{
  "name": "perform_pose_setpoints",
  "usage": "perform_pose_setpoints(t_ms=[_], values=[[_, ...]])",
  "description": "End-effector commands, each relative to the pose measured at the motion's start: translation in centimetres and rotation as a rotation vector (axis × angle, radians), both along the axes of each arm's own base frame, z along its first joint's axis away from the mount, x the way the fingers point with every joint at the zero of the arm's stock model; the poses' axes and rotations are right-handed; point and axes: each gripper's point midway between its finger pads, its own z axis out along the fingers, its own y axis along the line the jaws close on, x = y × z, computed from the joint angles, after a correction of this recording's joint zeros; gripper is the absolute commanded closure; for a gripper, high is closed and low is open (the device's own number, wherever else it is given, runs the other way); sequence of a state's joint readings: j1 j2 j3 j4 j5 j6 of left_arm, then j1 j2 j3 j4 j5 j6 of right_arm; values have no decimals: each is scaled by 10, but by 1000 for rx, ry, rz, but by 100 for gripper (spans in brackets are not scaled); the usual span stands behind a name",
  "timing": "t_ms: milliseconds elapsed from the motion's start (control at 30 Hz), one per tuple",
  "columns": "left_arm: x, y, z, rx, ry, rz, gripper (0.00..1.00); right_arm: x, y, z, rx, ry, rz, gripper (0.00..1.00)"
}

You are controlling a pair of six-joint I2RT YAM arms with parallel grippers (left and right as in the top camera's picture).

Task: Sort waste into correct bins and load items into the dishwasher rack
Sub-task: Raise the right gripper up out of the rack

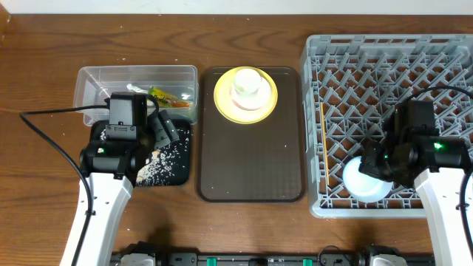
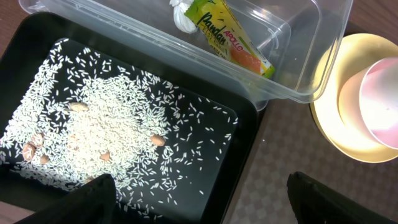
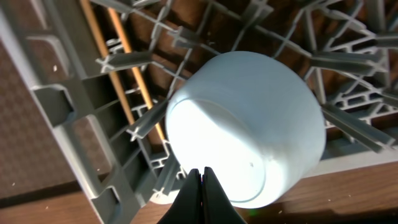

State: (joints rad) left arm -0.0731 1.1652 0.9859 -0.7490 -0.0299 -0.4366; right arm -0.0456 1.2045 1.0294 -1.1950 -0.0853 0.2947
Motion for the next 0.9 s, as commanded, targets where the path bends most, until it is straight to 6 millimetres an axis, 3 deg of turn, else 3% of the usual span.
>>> perform_pose_setpoints(t_ms=[0, 300, 467, 700, 800, 867], values=[[-1, 3, -3, 20, 10, -3, 10, -1, 4, 0, 8, -5, 41, 99], [-1, 3, -3, 20, 10, -4, 10, -15, -30, -25, -174, 59, -69, 99], [-1, 3, -3, 20, 10, -4, 10, -18, -57, -21, -321, 59, -158, 99], [-1, 3, -3, 20, 10, -3, 10, -4, -59, -11, -329, 1, -172, 99], [-1, 3, -3, 20, 10, -3, 10, 8, -59, 5, -324, -51, -180, 99], [-1, 3, -3, 20, 10, -3, 10, 21, -48, 19, -256, -104, -171, 98]])
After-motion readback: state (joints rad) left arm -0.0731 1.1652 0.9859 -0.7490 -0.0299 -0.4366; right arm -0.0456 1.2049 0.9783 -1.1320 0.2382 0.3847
